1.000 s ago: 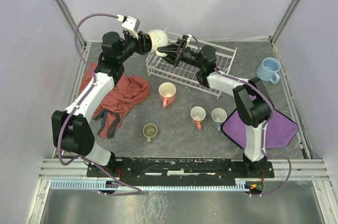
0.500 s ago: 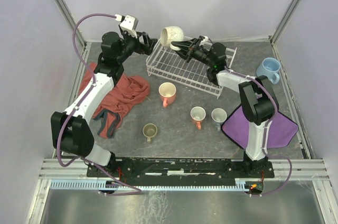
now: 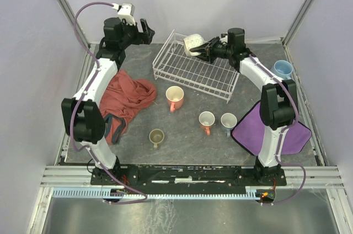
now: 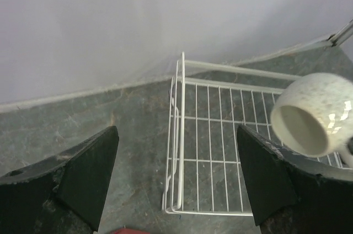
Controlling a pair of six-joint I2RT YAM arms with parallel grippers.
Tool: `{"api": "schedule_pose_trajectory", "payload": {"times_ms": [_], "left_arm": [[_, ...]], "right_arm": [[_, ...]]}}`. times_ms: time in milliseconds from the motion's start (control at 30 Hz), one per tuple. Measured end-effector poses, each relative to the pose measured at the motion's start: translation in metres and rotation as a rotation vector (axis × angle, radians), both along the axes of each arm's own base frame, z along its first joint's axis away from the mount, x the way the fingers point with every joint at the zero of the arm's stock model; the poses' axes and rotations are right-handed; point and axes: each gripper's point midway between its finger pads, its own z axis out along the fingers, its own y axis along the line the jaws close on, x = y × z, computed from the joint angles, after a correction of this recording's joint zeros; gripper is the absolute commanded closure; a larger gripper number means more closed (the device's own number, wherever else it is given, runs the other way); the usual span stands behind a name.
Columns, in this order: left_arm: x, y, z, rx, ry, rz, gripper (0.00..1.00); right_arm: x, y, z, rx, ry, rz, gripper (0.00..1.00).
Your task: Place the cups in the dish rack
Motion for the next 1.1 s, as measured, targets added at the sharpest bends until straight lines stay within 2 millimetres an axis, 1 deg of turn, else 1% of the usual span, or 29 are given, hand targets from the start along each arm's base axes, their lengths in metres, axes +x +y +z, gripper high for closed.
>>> {"api": "schedule_pose_trajectory", "payload": {"times_ms": [67, 133, 200, 233, 300, 500, 567, 667, 800, 967, 1100], "left_arm": [[0.007, -0.001, -0.019, 0.006, 0.057, 0.001, 0.06], [0.008, -0.002, -0.043, 0.014, 0.127, 0.001, 0.06], [0.008, -0.002, -0.062, 0.021, 0.180, 0.001, 0.05], [0.008, -0.002, -0.072, 0.026, 0.209, 0.001, 0.05], [0.012, -0.003, -0.084, 0.033, 0.253, 0.001, 0.05], [0.039, -0.007, -0.101, 0.046, 0.316, 0.002, 0.05], [0.041, -0.007, -0.110, 0.051, 0.340, 0.002, 0.07], [0.040, -0.007, -0.123, 0.070, 0.370, -0.003, 0.09], [0.034, -0.009, -0.136, 0.113, 0.407, -0.012, 0.10], [0.026, -0.028, -0.145, 0.184, 0.418, -0.059, 0.12], [0.025, -0.041, -0.153, 0.231, 0.423, -0.078, 0.19]], "right_arm": [[-0.004, -0.002, 0.002, -0.087, -0.036, 0.029, 0.99], [-0.007, -0.004, 0.002, -0.159, -0.067, 0.050, 0.99], [-0.010, -0.007, -0.001, -0.234, -0.089, 0.066, 0.99], [-0.012, -0.010, -0.003, -0.270, -0.097, 0.074, 0.99], [-0.015, -0.016, -0.007, -0.343, -0.108, 0.087, 0.99], [-0.018, -0.038, -0.014, -0.551, -0.157, 0.095, 0.99], [-0.018, -0.045, -0.014, -0.608, -0.175, 0.096, 0.99], [-0.017, -0.054, -0.017, -0.678, -0.192, 0.095, 0.99], [-0.021, -0.066, -0.026, -0.761, -0.182, 0.103, 0.99], [-0.025, -0.074, -0.037, -0.804, -0.151, 0.115, 0.99], [-0.025, -0.079, -0.041, -0.815, -0.140, 0.118, 0.99]]}}
